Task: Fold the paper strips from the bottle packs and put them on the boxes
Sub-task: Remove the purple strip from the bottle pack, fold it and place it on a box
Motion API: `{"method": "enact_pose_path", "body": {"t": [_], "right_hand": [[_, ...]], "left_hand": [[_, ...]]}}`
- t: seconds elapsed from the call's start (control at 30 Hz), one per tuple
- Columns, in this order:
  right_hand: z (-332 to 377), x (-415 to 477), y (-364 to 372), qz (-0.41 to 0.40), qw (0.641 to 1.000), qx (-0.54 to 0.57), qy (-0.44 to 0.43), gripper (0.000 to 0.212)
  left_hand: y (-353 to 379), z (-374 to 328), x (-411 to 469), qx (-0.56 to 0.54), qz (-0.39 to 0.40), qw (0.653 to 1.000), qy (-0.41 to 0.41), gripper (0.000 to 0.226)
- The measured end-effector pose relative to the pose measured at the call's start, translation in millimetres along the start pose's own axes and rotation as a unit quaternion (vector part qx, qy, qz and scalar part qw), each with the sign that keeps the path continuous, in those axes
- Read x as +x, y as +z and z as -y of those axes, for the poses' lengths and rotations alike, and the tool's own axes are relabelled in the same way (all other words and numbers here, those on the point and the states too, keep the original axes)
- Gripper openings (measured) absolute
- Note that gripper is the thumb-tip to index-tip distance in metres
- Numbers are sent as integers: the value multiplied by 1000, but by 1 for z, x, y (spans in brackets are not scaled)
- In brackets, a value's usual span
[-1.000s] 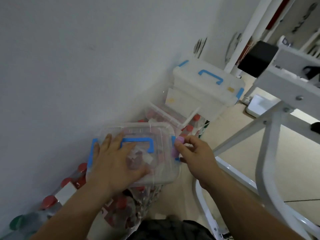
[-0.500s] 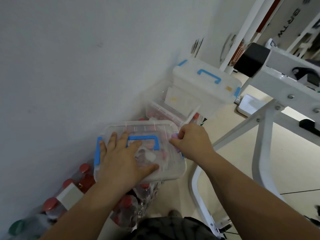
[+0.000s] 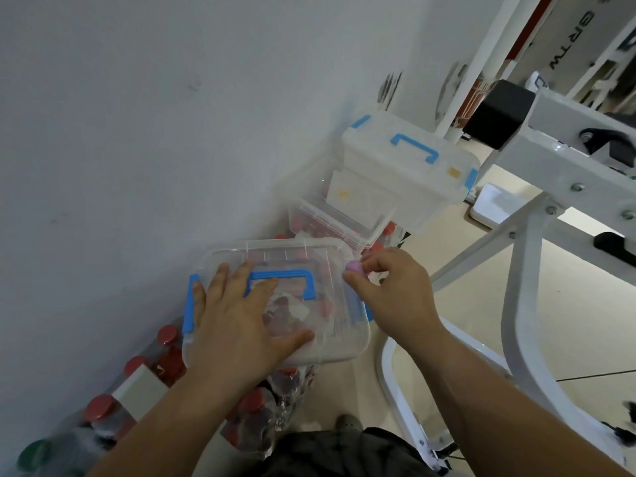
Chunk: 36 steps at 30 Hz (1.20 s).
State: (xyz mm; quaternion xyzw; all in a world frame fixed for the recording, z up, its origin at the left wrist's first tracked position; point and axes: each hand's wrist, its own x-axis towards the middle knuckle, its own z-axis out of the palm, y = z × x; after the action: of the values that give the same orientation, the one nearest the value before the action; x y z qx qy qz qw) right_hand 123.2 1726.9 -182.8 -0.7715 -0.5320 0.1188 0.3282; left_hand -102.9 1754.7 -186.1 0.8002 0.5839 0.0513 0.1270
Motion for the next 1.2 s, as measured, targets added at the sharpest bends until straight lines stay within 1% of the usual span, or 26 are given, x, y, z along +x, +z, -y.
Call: {"method": "enact_pose_path", "body": {"t": [0.07, 0.17, 0.27, 0.33, 0.4, 0.5, 0.57, 0.63, 0.7, 0.77, 0.83, 0.93, 1.0, 1.03, 1.1, 1.2], "right_hand": [[15, -3, 4, 11, 999, 17, -27, 22], [41, -7, 17, 81, 993, 87, -5, 16], [60, -11, 38, 125, 984, 129, -5, 22], [65, -14, 51, 146, 977, 157, -2, 26], [65, -16, 60, 148, 978, 147, -10, 27], [62, -16, 63, 138, 981, 132, -25, 27], [63, -16, 62, 141, 981, 134, -23, 26], [63, -16, 63, 140, 981, 135, -19, 26], [64, -17, 62, 136, 982, 130, -19, 27], [64, -18, 62, 137, 981, 134, -19, 26], [64, -18, 63, 136, 981, 135, -19, 25], [65, -17, 64, 131, 983, 130, -22, 26], [66, -15, 63, 138, 978, 154, -10, 26], [65, -14, 62, 143, 974, 176, 1, 26], [62, -13, 54, 140, 968, 209, 13, 24], [46, -10, 35, 104, 976, 194, -6, 21]], "left_hand": [[-3, 4, -5, 1, -33, 999, 3, 101], [-7, 21, -11, 12, -64, 998, -15, 97], [-4, 48, -19, -4, -64, 997, -31, 97], [0, 65, -27, -39, -71, 997, -10, 97], [5, 76, -36, -102, -79, 992, 12, 93], [12, 86, -43, -189, -108, 976, 11, 89], [16, 87, -44, -217, -137, 967, 11, 88], [14, 87, -41, -202, -151, 968, 13, 91], [9, 86, -41, -165, -145, 976, 8, 97], [5, 87, -42, -118, -121, 985, -25, 108], [3, 88, -44, -86, -97, 990, -54, 114], [1, 88, -42, -50, -93, 993, -45, 116], [-2, 86, -40, -28, -93, 995, -29, 117], [-4, 84, -38, -24, -100, 995, -16, 114], [-7, 76, -36, -37, -121, 992, 22, 100], [-7, 52, -33, -81, -156, 979, 103, 77]]}}
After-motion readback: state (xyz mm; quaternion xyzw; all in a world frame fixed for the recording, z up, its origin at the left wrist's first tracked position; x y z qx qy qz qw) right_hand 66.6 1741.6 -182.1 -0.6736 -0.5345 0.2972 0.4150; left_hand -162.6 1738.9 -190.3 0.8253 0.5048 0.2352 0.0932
